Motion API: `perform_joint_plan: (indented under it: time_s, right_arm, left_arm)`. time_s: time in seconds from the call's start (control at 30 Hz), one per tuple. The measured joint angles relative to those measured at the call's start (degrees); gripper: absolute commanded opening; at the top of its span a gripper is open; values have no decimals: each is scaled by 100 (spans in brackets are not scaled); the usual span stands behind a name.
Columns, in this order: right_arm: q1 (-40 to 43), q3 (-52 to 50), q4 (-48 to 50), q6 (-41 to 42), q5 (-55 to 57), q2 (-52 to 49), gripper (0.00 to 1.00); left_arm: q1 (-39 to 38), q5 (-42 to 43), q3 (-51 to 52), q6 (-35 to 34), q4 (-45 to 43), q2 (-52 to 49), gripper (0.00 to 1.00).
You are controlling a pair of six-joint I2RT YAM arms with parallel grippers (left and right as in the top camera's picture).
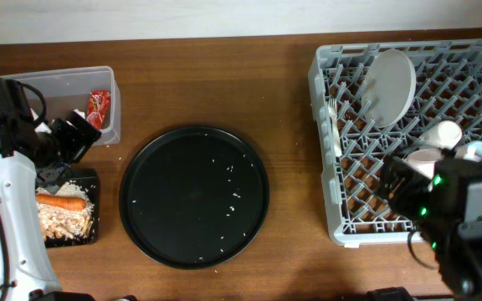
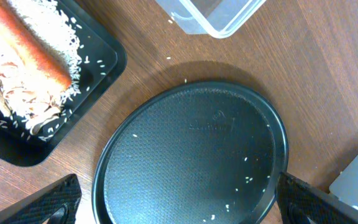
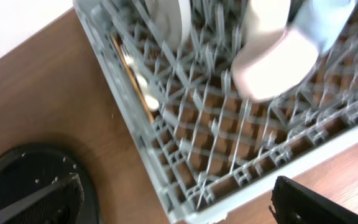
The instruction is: Sort waste into correct bins and load items into the dishwasher rack
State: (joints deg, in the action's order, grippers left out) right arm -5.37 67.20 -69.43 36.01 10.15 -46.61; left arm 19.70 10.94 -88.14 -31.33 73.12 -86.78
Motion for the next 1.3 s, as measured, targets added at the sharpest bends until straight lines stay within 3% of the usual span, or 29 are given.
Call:
perform_joint_plan:
  time_s: [0.23,0.63,0.73,0.87,1.07,1.3]
  right_arm:
    - [0,-448,55,472,-444,-33,99]
    - [0,-529,105,557,-514,-1078,99]
    - [0,-1091,636,560,-511,-831,99]
    - [2,-2310,1891,369,-544,223,99]
    - [0,-4500,3906,-409,-750,2793,99]
    - [151,-5816,5204,-929,-791,4529,99]
  left_arm:
    - [0,2,0,0,-2,0,99]
    - [0,2,0,0,-2,0,99]
    - [0,2,0,0,4,0,99]
    - [0,2,0,0,0,0,99]
    - [0,7,-2,0,11,0,99]
    - [0,4,-2,0,-2,0,99]
